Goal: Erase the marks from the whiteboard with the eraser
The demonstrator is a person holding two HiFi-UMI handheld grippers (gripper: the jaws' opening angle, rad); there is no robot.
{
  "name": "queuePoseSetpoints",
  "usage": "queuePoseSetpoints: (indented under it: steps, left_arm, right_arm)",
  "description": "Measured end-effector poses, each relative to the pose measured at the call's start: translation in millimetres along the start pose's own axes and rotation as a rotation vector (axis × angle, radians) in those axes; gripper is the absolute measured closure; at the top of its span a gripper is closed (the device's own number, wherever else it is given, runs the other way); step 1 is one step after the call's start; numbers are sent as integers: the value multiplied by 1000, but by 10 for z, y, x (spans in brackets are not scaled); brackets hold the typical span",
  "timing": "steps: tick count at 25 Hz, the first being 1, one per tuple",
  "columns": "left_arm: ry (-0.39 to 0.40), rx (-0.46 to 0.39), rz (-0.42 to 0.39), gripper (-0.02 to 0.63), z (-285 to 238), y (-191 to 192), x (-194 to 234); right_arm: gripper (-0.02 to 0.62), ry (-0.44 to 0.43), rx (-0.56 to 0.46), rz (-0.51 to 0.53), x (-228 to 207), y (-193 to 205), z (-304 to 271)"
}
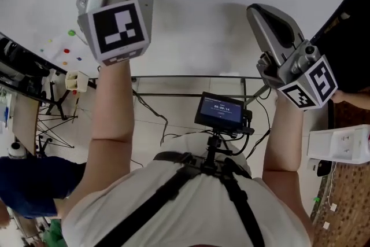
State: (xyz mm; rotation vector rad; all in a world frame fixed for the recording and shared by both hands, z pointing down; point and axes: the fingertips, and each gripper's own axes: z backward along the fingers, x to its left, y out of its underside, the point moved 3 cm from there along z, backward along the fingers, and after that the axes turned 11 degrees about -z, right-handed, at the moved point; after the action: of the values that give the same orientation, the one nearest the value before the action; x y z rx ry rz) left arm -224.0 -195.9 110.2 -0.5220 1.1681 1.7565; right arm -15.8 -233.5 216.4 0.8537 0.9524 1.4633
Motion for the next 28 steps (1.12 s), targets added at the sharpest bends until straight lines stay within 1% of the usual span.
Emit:
queuePoseSetpoints:
  steps: [4,8,10,12,13,15,18,20,23,28]
  left_arm:
    - [50,-32,-40,334,-59,-197,-161]
    - [64,-137,-75,334,-136,-443,-249]
    - [104,-175,-110,333,-111,-518,-334]
    - [137,-191,-155,333,-58,-544,-399]
    - [140,-191,-160,333,-31,-534,-398]
    - [116,-167,-118,328,1,-466,-321]
    - [28,-85,-27,329,-50,-305,-132]
    - [-3,-53,6,331,-106,-264,-72]
    - [-8,-40,1,333,-133,-344,-113]
    - [27,-59,-11,333,-176,-590,-303]
  right_arm:
    - [580,8,-6,8,-6,-23,1]
    - [580,18,-23,28,-1,-63,7]
    - [580,26,-21,17,-6,-40,34]
    - [580,28,-15,3,-23,-21,47]
    - [580,27,-14,-2,-25,-20,47]
    - [580,18,-15,-6,-17,-40,45]
    - [580,11,-24,0,-60,-90,55]
    - [580,14,-30,1,-119,-110,83]
    - [580,16,-38,-7,-156,-139,181]
    - [580,23,-44,-23,-166,-140,377]
